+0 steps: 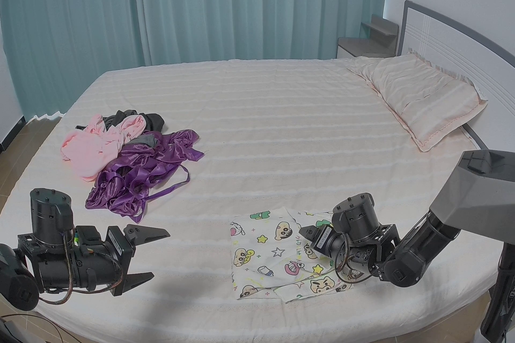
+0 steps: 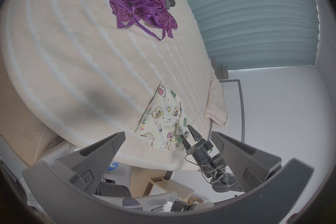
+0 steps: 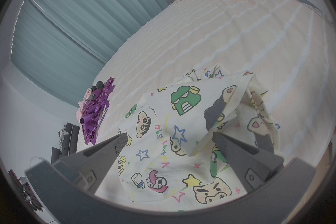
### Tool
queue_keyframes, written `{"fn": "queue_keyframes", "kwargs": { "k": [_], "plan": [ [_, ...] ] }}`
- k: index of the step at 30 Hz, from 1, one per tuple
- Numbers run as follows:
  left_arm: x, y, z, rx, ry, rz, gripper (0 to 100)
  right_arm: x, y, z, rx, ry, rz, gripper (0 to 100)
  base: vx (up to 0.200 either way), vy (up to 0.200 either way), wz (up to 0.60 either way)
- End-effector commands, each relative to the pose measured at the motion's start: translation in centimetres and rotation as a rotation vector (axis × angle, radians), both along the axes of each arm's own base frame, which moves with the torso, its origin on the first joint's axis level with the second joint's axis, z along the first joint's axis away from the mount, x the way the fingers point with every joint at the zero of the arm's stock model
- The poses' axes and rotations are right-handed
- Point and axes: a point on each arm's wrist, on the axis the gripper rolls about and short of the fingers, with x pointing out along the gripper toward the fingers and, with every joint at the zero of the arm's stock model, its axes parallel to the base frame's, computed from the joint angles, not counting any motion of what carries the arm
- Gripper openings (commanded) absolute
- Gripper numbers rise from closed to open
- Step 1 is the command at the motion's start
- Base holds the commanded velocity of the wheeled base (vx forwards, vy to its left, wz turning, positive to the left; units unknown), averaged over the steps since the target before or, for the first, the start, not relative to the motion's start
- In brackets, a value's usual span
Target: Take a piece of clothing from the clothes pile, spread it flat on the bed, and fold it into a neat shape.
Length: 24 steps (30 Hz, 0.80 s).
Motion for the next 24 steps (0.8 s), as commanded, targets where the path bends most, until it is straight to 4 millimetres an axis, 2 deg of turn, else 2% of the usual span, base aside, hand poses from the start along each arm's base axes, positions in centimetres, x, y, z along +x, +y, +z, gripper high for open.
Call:
{"fn": "queue_keyframes", "kwargs": {
  "k": [1,8,12,15,21,24],
  "plan": [
    [0.0,0.0,-0.1,0.001,0.006,0.0,100,-0.2,0.0,0.2,0.003,-0.003,0.004,100,0.0,0.0,0.0],
    [0.0,0.0,0.0,0.0,0.0,0.001,100,-0.9,0.3,-1.7,-0.032,0.051,0.016,100,0.0,0.0,0.0],
    [0.0,0.0,-0.1,0.001,0.002,0.001,100,-0.8,0.0,-2.1,-0.03,0.064,0.0,100,0.0,0.0,0.0],
    [0.0,0.0,-0.1,0.001,0.002,0.001,100,-0.2,-0.3,-2.2,-0.019,0.061,-0.026,100,0.0,0.0,0.0],
    [0.0,0.0,-0.1,0.001,0.002,0.001,100,2.3,-0.3,-1.5,0.017,0.012,-0.067,100,0.0,0.0,0.0],
    [0.0,0.0,-0.1,0.002,0.002,0.0,100,2.5,-0.2,-1.7,0.015,0.013,-0.068,100,0.0,0.0,0.0]
  ]
}}
